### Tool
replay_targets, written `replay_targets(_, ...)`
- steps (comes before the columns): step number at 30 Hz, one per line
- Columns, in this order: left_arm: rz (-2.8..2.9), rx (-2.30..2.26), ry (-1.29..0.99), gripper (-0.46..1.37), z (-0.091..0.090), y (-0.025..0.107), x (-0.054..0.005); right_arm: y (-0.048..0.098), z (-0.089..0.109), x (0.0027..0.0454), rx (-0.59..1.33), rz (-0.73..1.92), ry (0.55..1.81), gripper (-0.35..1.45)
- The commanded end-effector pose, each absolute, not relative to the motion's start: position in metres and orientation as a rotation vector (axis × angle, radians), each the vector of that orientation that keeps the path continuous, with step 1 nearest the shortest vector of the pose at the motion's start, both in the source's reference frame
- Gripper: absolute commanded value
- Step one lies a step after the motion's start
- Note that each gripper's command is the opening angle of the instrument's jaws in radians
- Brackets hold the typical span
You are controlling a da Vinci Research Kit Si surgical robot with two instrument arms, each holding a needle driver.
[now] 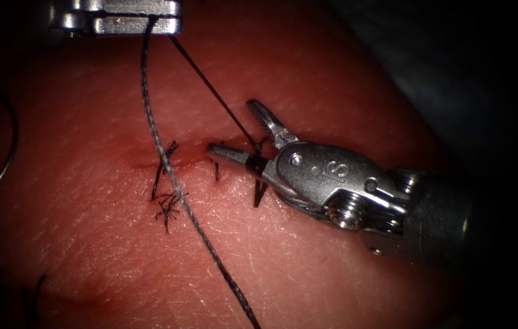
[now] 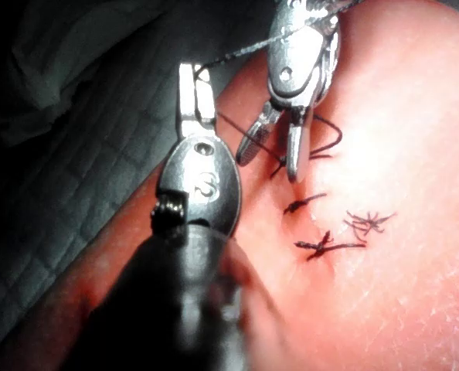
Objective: Wound Closure
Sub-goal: Cut the suture with the right gripper
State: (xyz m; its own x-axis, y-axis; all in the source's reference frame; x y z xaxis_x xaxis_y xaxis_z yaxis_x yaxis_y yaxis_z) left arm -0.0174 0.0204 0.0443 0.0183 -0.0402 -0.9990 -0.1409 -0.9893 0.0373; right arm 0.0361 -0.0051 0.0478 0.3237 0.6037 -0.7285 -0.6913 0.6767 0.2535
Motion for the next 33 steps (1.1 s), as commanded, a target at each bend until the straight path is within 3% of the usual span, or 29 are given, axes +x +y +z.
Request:
replay_targets(1, 2.147, -2.19, 0.189, -0.35, 0.0441, 0.0203, -0.0174, -0.0049, 0.0477, 0.0362, -0.108, 0.847, 0.904, 1.16)
replay_targets(5, 2.146, -2.189, 0.188, -0.35, 0.0436, 0.0201, -0.0175, -0.0046, 0.0477, 0.0367, -0.12, 0.836, 0.898, 1.15)
replay_targets(11, 2.142, -2.189, 0.182, -0.35, 0.0423, 0.02, -0.0178, -0.0042, 0.0489, 0.0375, -0.154, 0.796, 0.887, 1.26)
replay_targets(22, 2.138, -2.19, 0.17, -0.35, 0.043, 0.0198, -0.0184, -0.0037, 0.0499, 0.0387, -0.187, 0.756, 0.884, 1.16)
replay_targets(33, 2.137, -2.195, 0.169, -0.35, 0.0428, 0.0194, -0.0182, -0.0036, 0.0511, 0.0403, -0.201, 0.746, 0.898, 1.16)
